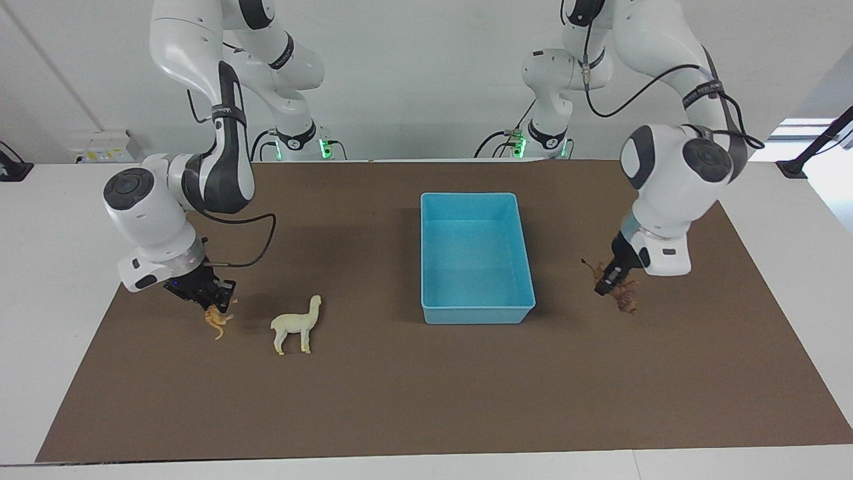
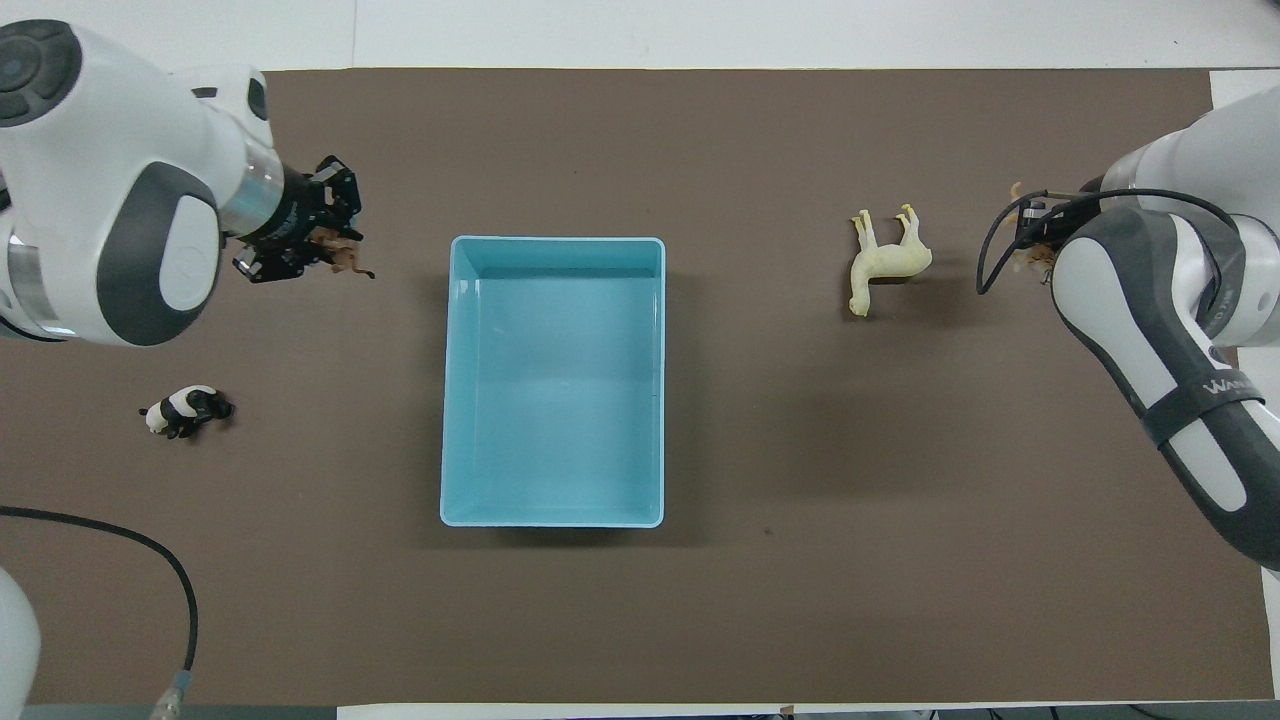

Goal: Put all toys into storage box
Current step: 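Carry the brown horse into the box and open the left gripper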

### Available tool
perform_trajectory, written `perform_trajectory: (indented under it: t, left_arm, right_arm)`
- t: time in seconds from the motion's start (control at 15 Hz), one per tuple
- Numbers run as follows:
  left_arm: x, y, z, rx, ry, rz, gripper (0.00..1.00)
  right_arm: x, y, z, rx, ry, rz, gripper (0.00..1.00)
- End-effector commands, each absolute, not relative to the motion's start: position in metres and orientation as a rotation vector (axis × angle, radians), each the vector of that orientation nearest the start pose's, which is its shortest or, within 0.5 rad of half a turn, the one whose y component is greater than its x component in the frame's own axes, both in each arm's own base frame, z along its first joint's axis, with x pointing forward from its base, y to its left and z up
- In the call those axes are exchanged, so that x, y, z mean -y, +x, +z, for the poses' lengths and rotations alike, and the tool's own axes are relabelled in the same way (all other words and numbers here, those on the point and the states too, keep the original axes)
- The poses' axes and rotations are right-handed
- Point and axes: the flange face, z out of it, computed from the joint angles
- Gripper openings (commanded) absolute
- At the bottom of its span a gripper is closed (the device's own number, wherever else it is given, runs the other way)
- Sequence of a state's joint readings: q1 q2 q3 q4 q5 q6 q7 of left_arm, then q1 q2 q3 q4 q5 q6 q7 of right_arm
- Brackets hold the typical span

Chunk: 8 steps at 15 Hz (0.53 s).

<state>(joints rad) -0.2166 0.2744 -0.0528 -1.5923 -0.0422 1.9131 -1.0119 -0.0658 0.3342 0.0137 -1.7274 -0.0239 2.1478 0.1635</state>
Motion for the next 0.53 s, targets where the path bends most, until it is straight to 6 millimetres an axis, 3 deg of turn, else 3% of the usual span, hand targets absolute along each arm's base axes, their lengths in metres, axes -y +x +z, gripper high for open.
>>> perform_trajectory:
  t: [0.0, 0.13, 0.27, 0.33, 0.47]
  left_arm:
    - [0.252, 0.595, 0.485, 1.261, -2.948, 0.032, 0.00]
    - [0.280, 0.571, 0.478, 1.205, -2.957, 0.053, 0.02]
    - [0.299, 0.546, 0.467, 1.138, -2.963, 0.075, 0.98]
    - [0.303, 0.538, 0.463, 1.116, -2.956, 0.088, 1.00]
    - [0.300, 0.536, 0.463, 1.101, -2.947, 0.106, 1.00]
  right_arm:
    - [-0.008, 0.668, 0.420, -0.487, -3.093, -0.137, 0.00]
    - [-0.067, 0.668, 0.425, -0.612, -3.058, -0.141, 0.00]
    - [-0.093, 0.665, 0.425, -0.669, -3.047, -0.143, 0.00]
    - [-0.099, 0.664, 0.427, -0.693, -3.034, -0.138, 0.00]
    - [-0.151, 0.655, 0.431, -0.747, -3.017, -0.156, 0.00]
